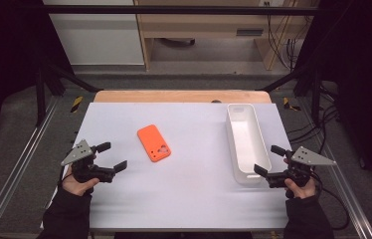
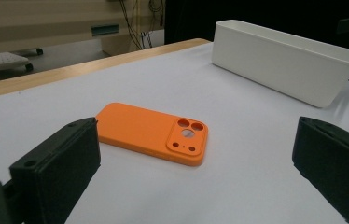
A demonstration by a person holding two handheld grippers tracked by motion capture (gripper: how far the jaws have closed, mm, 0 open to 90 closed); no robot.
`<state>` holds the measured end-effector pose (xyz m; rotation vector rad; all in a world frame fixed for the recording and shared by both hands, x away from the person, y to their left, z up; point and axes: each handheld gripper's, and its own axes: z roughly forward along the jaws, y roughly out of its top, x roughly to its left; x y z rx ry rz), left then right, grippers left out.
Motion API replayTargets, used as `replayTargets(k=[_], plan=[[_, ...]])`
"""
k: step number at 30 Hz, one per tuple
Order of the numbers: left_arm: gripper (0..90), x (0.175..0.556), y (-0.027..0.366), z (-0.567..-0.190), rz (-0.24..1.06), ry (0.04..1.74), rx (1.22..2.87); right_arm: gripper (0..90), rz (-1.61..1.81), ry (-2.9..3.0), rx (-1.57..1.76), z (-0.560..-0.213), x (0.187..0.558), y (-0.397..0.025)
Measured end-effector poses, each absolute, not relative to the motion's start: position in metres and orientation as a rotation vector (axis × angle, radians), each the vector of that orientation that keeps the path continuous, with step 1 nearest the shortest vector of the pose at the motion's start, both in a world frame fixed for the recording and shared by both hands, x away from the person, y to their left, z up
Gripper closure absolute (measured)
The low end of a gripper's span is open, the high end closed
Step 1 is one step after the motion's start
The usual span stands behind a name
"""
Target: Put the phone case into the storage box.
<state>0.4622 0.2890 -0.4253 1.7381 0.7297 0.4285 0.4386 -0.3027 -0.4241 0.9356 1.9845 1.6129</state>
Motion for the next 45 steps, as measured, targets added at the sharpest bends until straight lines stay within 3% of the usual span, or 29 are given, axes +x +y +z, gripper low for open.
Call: replayTargets(k=[45], plan=[[0.4,0.48,0.26,-0.4,0.429,0.774,1.806,0.4,1.593,1.996,0.925,-0.425,0.439,-0.301]])
